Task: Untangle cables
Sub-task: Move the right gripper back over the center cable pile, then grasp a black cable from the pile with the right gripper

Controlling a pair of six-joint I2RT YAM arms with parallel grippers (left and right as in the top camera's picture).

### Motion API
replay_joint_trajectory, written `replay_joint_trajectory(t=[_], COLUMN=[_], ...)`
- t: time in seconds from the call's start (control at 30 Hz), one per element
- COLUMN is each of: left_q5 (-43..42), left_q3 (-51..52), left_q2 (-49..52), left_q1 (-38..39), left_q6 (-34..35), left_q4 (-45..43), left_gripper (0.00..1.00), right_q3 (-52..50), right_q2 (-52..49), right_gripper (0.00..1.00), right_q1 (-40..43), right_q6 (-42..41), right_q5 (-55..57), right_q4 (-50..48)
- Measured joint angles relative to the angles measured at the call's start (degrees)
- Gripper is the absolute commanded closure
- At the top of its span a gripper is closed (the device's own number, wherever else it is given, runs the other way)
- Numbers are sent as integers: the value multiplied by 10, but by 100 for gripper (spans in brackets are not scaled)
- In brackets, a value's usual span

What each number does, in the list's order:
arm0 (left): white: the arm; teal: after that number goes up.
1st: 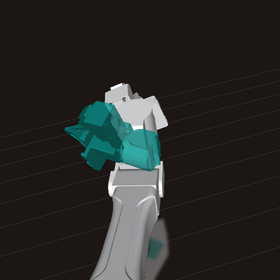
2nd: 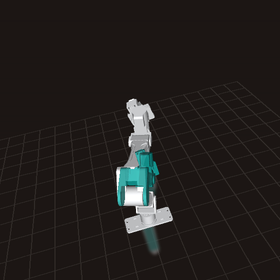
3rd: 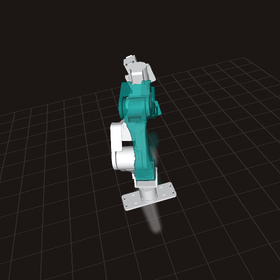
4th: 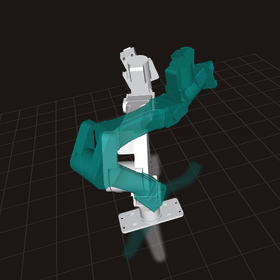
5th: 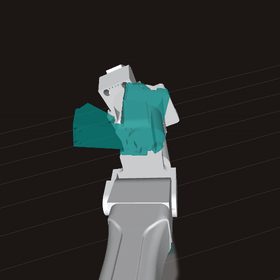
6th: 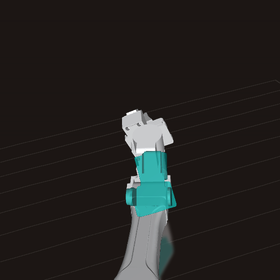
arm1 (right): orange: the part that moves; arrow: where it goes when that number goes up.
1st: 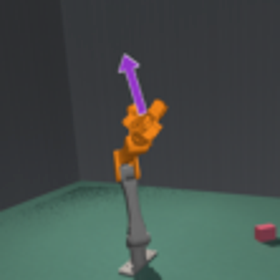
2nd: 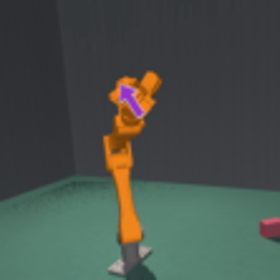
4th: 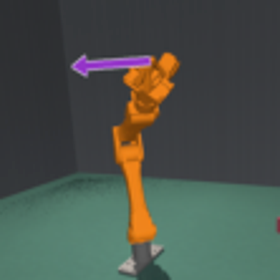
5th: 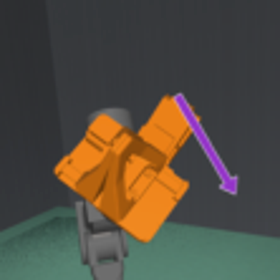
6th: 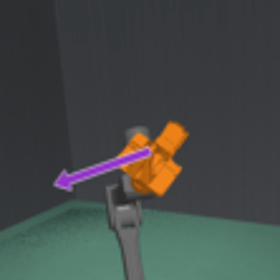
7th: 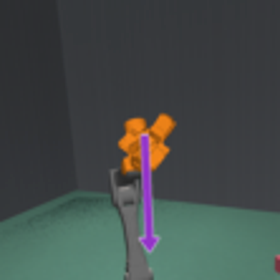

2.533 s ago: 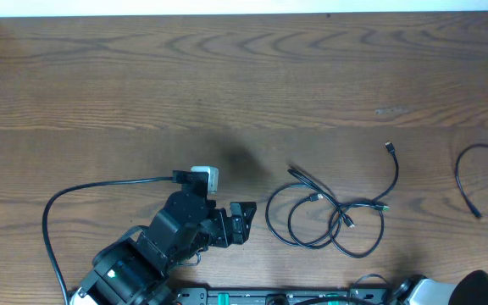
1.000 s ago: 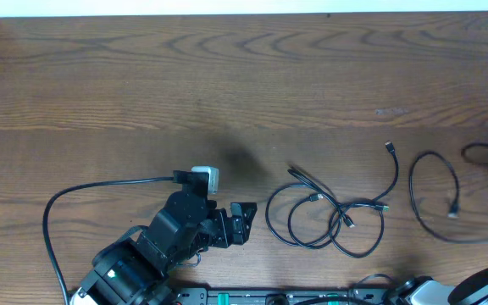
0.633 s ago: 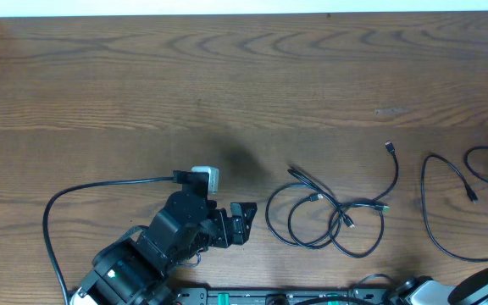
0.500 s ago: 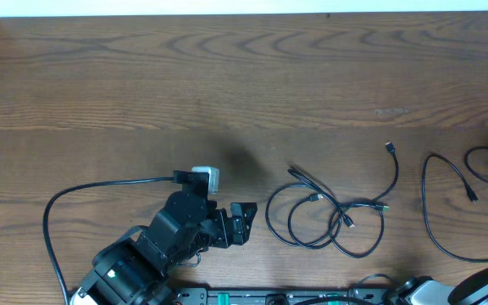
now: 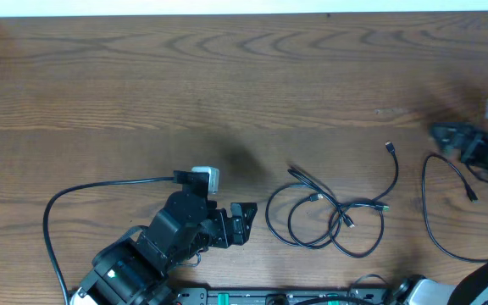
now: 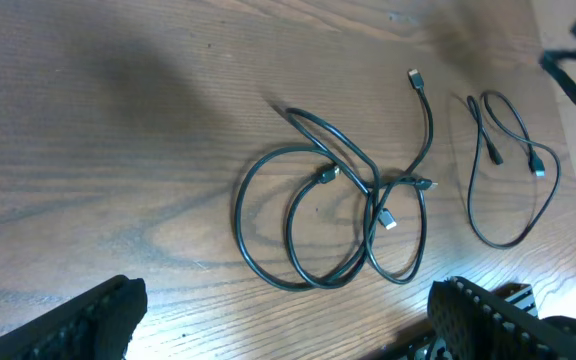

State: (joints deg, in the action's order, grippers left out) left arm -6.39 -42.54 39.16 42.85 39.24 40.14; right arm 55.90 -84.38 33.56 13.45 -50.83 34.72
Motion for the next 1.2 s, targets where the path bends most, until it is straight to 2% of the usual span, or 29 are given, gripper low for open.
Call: replay_joint_trajectory(t=[0.2, 0.43, 0.77, 1.03, 1.07, 1.1, 1.13, 1.17, 1.2], left_q5=[1, 1, 1, 1, 1, 1, 1, 1, 1], left_q3=[0, 0, 0, 0, 0, 0, 0, 0, 0], left_q2=[0, 0, 0, 0, 0, 0, 0, 0, 0], left_q1=[0, 0, 0, 0, 0, 0, 0, 0, 0], left_q6=[0, 0, 0, 0, 0, 0, 0, 0, 0], left_q4=[0, 0, 0, 0, 0, 0, 0, 0, 0], left_gripper=[6, 6, 6, 6, 6, 6, 6, 6, 6], right_q3=[0, 0, -12, -70, -80, -88, -96, -106, -114], right_q2=[0, 0, 0, 0, 0, 0, 0, 0, 0], right_gripper=[1, 1, 1, 2, 12, 33, 72, 99, 99], right_q1=[-130, -258, -410, -478, -485, -490, -497, -503, -507], right_q6=[116, 211, 243, 245, 245, 246, 246, 242, 239], right_q5=[-1, 43, 151, 187, 188, 188, 191, 193, 195], right_q4=[72, 122, 124, 83, 75, 66, 57, 44, 33])
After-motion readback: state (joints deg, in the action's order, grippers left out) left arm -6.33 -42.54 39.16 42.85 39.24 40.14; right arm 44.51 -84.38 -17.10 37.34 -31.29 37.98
